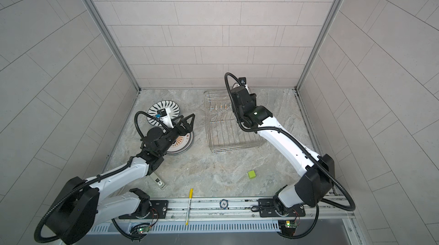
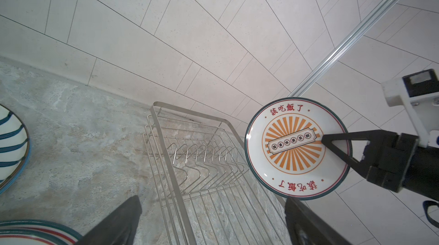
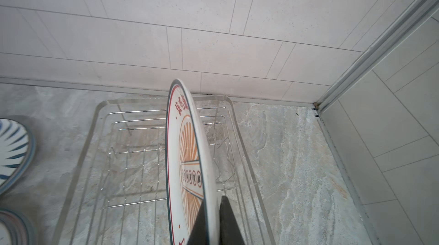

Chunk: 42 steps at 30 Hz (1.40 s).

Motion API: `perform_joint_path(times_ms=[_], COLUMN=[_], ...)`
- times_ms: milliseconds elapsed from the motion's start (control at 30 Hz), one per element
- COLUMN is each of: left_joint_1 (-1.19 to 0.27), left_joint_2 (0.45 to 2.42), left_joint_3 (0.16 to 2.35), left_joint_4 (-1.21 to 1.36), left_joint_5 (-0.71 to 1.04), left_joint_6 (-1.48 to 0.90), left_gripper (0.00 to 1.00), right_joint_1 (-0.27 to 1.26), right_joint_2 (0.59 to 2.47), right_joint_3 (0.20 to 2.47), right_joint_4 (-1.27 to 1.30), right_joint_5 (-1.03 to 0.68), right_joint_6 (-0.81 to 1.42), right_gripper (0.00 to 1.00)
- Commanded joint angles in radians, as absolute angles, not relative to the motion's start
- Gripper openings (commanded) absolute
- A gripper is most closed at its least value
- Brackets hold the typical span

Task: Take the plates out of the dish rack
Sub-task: 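Lift the plate out and pass it to the left gripper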

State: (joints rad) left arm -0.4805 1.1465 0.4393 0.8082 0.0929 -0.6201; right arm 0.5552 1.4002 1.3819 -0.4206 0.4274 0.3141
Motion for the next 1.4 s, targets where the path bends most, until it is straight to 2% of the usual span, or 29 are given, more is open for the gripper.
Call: perform_joint_path(times_ms=[0, 133, 333, 567, 733, 867, 1000, 1100, 1300, 1367], left_joint_1=[-0.483, -0.482, -0.483, -0.49, -0.5, -0.502, -0.503, -0.504, -0.511, -0.512], left_joint_2=[1.107, 1.07, 0.989, 0.981, 0.995, 1.037, 1.062, 1.074, 1.069, 1.066], left_joint_3=[0.435, 0.427, 0.397, 0.353, 0.336, 0.332, 0.322, 0.321, 0.333, 0.333], left_joint_4=[0.801, 0.8, 0.775, 0.923, 0.981, 1.079, 1.18, 1.231, 1.184, 1.175], left_joint_5=[0.153, 0.224, 0.237, 0.394, 0.418, 0.474, 0.51, 0.53, 0.511, 0.503], left_joint_6=[-0.591, -0.6, -0.593, -0.612, -0.644, -0.701, -0.781, -0.816, -0.829, -0.829], left_gripper=[1.0, 0.99, 0.98, 0.98, 0.96, 0.83, 0.67, 0.64, 0.49, 0.39], right_joint_1=[0.554, 0.551, 0.53, 0.512, 0.512, 0.512, 0.512, 0.513, 0.512, 0.513], right_joint_2=[1.315, 1.237, 1.156, 1.072, 1.064, 1.066, 1.074, 1.077, 1.083, 1.085], right_joint_3=[1.345, 1.299, 1.225, 1.111, 1.092, 1.086, 1.088, 1.079, 1.066, 1.062], right_joint_4=[-0.331, -0.295, -0.224, -0.095, -0.052, -0.028, -0.032, -0.013, 0.008, 0.011], right_joint_5=[0.269, 0.128, -0.07, -0.292, -0.432, -0.495, -0.516, -0.543, -0.561, -0.569], right_joint_6=[0.324, 0.33, 0.342, 0.346, 0.37, 0.396, 0.403, 0.416, 0.423, 0.423], right_gripper=[0.0, 0.0, 0.0, 0.0, 0.0, 0.0, 0.0, 0.0, 0.0, 0.0])
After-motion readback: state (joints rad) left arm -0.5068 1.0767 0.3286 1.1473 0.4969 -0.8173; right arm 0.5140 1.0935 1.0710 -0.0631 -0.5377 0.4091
